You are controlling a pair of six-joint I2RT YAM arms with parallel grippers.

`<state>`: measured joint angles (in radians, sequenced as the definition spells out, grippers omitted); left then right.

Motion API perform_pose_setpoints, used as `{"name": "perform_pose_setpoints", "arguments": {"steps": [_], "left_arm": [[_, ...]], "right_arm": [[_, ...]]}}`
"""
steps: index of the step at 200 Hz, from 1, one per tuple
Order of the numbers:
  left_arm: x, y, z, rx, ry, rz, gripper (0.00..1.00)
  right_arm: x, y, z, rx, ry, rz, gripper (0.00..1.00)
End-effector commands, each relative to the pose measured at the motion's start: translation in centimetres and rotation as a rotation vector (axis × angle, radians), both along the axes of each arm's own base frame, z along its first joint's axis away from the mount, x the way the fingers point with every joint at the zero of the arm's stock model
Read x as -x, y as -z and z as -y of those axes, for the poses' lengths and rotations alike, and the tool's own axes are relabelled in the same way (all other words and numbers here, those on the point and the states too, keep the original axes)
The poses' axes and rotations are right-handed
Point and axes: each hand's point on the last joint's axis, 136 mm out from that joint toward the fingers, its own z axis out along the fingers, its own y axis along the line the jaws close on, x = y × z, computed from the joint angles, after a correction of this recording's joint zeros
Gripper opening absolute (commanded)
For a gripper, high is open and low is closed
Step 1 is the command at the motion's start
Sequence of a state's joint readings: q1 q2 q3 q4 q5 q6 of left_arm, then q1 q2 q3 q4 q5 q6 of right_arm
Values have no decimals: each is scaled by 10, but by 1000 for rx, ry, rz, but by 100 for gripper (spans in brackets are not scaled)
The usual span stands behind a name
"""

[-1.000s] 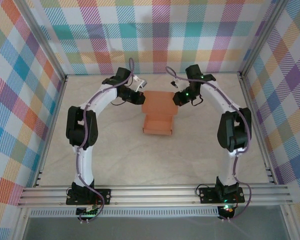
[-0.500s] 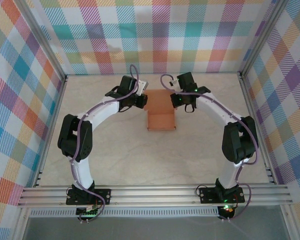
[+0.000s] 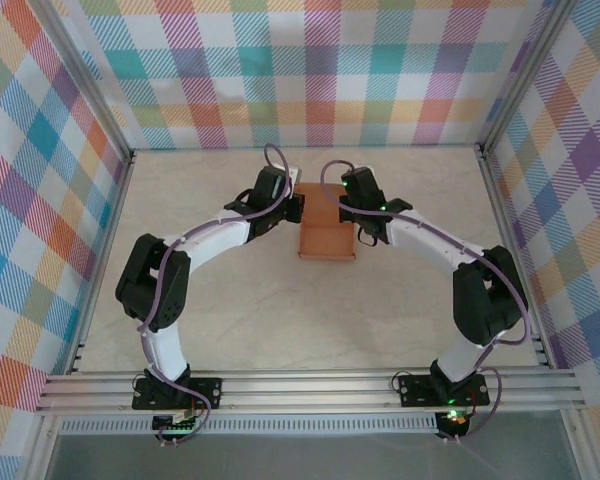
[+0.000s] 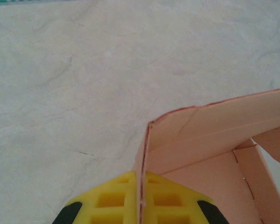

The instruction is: Fold the paper box

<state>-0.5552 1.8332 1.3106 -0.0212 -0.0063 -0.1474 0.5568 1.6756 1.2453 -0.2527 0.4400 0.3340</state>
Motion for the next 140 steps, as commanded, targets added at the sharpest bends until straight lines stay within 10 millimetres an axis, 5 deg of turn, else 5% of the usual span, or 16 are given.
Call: {"name": "perform_pose_setpoints", "arguments": {"steps": [1,140], "left_arm": [[6,-30,9,63,-18,84,0],[18,4,20,19,-48,75,0]], "right_arm": [[-8,-35,-7,-119,81,152,0],[10,-7,-24,-162,-12,166,0]]}}
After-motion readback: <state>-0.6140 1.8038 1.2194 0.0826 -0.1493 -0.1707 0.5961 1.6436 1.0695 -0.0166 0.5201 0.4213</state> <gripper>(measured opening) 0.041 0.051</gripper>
